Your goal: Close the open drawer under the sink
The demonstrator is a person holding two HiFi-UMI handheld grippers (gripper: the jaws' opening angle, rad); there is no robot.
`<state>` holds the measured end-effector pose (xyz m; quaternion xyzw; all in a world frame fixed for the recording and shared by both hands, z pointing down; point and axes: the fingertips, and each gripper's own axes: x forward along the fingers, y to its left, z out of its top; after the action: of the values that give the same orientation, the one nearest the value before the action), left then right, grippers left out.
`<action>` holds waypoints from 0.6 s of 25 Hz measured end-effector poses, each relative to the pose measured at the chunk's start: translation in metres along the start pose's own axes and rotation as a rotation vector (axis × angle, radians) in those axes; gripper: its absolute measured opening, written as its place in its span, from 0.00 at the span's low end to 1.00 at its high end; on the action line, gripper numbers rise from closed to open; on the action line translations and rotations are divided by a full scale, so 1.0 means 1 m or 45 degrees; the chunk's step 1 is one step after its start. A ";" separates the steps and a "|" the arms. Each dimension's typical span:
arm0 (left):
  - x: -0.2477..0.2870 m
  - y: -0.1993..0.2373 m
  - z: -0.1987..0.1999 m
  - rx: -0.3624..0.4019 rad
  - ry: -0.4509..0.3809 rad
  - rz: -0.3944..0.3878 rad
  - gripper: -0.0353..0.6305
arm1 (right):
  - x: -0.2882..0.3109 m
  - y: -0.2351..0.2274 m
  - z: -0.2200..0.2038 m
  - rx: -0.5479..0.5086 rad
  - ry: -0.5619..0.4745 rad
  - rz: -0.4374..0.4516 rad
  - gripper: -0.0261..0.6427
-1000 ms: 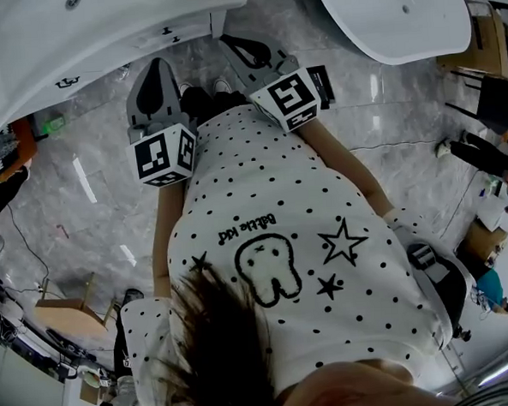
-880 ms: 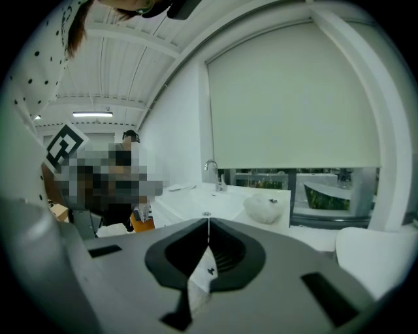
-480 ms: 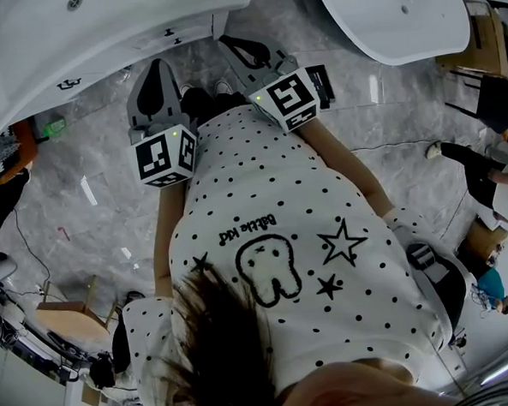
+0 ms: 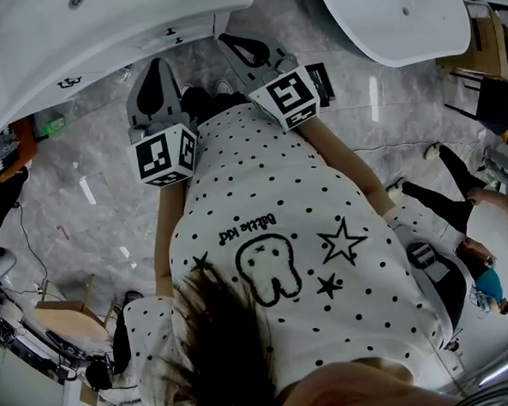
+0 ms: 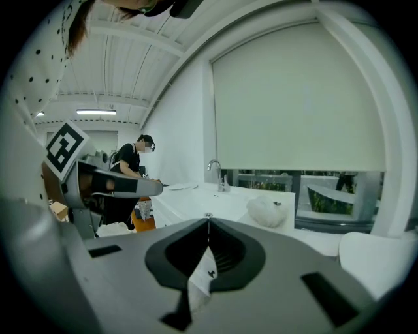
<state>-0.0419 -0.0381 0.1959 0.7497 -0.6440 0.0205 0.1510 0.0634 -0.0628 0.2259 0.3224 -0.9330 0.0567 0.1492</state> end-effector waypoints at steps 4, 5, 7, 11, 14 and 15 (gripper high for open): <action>0.003 -0.001 0.001 -0.002 0.000 -0.004 0.06 | 0.000 -0.001 -0.001 -0.006 0.020 0.010 0.06; 0.004 -0.002 0.002 -0.003 0.000 -0.005 0.06 | 0.001 -0.001 -0.001 -0.007 0.026 0.015 0.06; 0.005 -0.003 0.002 0.000 0.003 -0.007 0.06 | 0.001 -0.002 -0.001 -0.009 0.029 0.022 0.06; 0.004 -0.003 0.003 0.003 0.006 -0.013 0.06 | 0.001 0.000 0.000 -0.010 0.030 0.020 0.06; 0.005 -0.003 0.003 0.003 0.008 -0.014 0.06 | 0.001 0.000 0.000 -0.016 0.034 0.022 0.06; 0.005 -0.003 0.003 0.003 0.009 -0.013 0.06 | 0.002 0.000 -0.001 -0.017 0.035 0.023 0.06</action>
<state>-0.0385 -0.0434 0.1939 0.7531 -0.6396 0.0229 0.1526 0.0626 -0.0638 0.2272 0.3120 -0.9342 0.0565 0.1638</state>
